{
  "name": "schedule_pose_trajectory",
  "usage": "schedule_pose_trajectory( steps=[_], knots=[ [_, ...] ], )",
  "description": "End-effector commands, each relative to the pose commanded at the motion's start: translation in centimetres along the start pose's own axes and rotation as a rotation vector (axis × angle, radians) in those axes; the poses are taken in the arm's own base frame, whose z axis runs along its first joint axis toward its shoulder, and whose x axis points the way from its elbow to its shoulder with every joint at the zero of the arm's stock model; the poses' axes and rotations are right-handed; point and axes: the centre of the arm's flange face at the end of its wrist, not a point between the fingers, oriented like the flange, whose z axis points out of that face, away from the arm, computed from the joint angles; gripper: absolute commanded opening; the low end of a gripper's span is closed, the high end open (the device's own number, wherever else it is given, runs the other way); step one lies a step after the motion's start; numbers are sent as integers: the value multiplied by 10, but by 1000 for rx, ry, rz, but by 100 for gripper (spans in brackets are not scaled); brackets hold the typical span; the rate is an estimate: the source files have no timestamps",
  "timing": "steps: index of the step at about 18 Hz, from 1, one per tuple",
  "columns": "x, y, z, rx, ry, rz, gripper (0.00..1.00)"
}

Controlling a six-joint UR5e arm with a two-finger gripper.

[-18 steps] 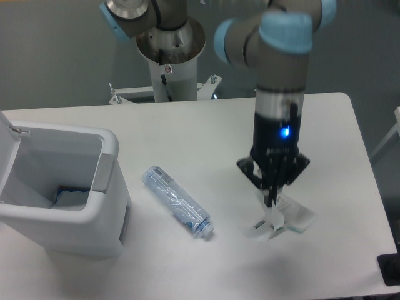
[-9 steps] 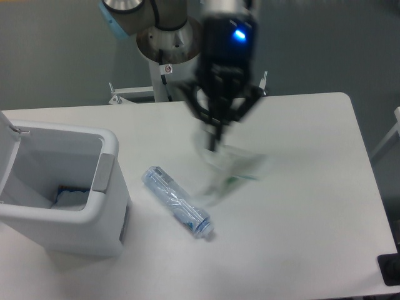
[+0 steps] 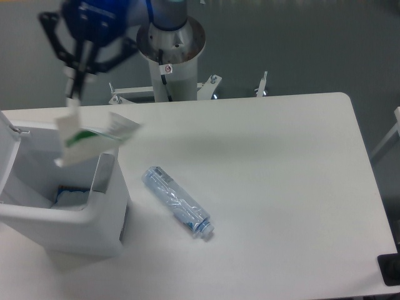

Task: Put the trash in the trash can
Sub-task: 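Carry the wrapper over the white trash bin, then lower the wrapper into the bin and open the gripper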

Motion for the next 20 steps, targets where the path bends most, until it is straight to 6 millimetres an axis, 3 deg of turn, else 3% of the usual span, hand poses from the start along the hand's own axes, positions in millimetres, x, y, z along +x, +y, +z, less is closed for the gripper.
schedule_pose_trajectory(
  steps=[9,11,14,15,16,17,18,19,20],
  knots=[
    [-10,21,75,-125,35,64,8],
    [-13,32,85,-153,36,54,9],
    [-15,56,97,-198,42,41,19],
    [-14,60,97,-205,43,40,25],
    [-14,61,97,-206,43,41,40],
    [-15,61,98,-204,38,50,73],
    [-15,60,97,-202,29,67,90],
    [-17,58,96,-199,10,69,100],
    [-18,56,92,-192,-5,62,100]
  ],
)
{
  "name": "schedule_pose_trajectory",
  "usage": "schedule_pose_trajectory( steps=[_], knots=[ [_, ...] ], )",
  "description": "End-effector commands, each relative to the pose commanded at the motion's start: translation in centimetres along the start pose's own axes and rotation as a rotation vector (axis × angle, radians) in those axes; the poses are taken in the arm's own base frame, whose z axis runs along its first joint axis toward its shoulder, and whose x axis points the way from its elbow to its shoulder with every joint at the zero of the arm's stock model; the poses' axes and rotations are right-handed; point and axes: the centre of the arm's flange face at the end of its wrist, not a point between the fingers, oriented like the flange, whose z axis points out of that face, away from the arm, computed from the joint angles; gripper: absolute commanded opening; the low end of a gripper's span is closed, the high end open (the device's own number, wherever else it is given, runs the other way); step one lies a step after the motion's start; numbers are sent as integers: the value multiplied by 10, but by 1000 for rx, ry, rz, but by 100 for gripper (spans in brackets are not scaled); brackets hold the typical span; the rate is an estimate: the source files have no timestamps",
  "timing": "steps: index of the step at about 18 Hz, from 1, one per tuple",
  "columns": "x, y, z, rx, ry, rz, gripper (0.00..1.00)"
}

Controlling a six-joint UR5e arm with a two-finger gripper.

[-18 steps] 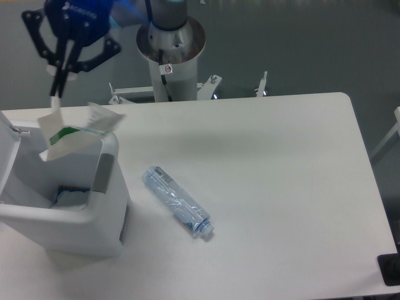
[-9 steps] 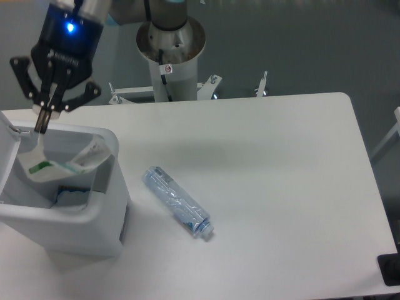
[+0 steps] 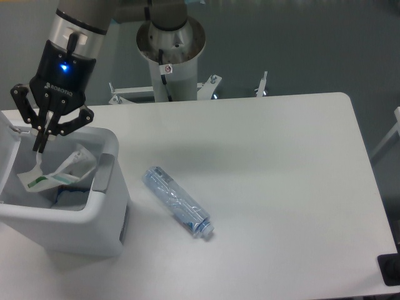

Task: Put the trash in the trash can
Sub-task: 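Lower the wrapper into the bin and open the gripper, then move the gripper to the cap end of the clear water bottle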

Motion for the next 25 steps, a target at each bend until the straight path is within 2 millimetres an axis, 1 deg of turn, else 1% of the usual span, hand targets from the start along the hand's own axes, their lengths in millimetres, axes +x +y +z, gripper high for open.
schedule_pose_trajectory(
  steps=[1,2,3,4,5,6,7,8,9,11,12,13,15,17,18,22,23,25],
  knots=[
    [0,-2,-7,13,-12,2,100],
    [0,-3,-10,17,-14,2,100],
    [-5,-4,-14,25,-23,-4,100],
    [-17,-8,-18,34,-43,-21,100],
    [-37,-11,-25,45,-69,-51,100],
    [-63,-13,-29,49,-99,-91,100],
    [-92,-9,-30,42,-127,-140,100],
    [-125,-2,-32,37,-157,-195,100],
    [-155,5,-31,27,-182,-247,100],
    [-206,14,-15,-8,-207,-324,100],
    [-227,16,-11,-18,-222,-355,100],
    [-251,20,5,-55,-253,-386,100],
    [-279,34,36,-134,-309,-419,100],
    [-303,47,65,-196,-342,-447,100],
    [-312,48,73,-212,-365,-462,100],
    [-318,75,130,-329,-429,-460,100],
    [-320,76,138,-342,-435,-455,100],
    [-324,76,147,-352,-436,-456,100]
  ],
)
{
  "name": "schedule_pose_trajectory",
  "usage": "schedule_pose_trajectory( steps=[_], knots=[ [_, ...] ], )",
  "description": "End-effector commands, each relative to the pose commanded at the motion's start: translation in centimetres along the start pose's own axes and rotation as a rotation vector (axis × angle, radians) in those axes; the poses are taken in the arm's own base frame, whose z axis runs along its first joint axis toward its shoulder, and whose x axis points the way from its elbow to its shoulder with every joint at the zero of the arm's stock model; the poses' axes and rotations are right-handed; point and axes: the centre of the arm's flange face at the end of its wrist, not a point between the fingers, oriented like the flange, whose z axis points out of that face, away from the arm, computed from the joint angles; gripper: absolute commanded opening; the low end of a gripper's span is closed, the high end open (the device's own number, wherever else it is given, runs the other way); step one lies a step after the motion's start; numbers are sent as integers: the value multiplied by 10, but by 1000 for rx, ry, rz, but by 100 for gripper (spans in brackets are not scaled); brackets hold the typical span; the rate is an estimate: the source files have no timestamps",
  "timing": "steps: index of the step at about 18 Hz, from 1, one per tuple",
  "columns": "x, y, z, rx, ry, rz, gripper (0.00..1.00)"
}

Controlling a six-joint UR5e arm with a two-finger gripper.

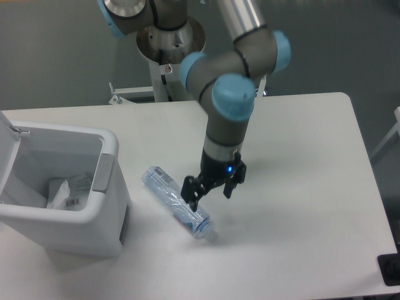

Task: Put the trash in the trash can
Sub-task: 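Move the gripper to the cap end of the clear water bottle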

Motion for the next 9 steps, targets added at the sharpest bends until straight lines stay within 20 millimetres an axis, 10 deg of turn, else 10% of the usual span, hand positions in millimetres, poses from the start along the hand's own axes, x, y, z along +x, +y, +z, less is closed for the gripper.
schedule_pose_trajectory(
  steps=[9],
  knots=[
    [12,-1,45,-52,-55,4,100]
  ],
)
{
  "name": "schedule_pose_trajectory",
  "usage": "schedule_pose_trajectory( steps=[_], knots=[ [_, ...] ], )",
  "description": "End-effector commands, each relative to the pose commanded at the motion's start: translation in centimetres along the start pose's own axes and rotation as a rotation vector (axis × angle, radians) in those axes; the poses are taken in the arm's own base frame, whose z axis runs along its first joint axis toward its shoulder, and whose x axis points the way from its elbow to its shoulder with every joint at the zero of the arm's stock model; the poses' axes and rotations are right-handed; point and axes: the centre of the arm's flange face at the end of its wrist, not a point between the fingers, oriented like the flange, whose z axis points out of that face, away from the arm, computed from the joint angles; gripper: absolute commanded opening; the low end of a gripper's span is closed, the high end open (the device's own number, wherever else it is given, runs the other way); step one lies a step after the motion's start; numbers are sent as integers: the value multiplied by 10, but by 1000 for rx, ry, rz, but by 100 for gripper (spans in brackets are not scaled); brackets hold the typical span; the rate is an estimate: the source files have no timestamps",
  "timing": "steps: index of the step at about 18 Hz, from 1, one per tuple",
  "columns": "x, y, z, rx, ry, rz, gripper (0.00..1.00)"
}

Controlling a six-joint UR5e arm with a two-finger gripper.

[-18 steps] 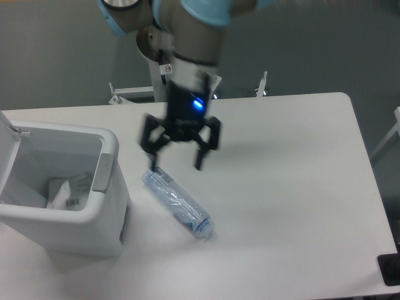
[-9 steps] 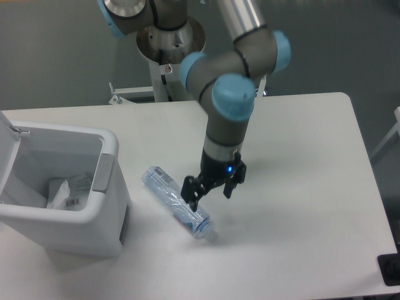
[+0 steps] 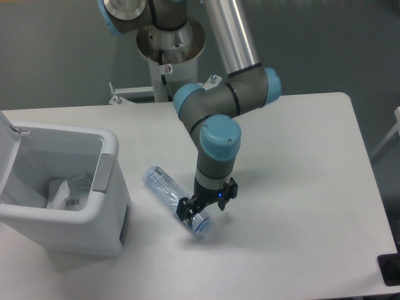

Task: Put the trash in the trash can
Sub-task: 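Move the gripper to the cap end of the clear water bottle, then close the gripper around the bottle near its cap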

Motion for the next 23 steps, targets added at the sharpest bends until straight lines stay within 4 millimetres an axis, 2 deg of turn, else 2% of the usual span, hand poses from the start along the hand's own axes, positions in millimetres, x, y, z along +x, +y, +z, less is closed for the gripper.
schedule_pose_trajectory(
  steps=[1,8,9,12,14,16,23],
  knots=[
    [6,2,4,-6,-4,10,100],
    [9,3,20,-26,-23,6,100],
    [8,3,22,-29,-27,7,98],
    [11,4,25,-33,-27,11,79],
    [12,0,21,-23,-27,12,73],
    [13,-1,19,-17,-26,13,70],
    [13,-2,18,-15,-24,23,70]
  ],
)
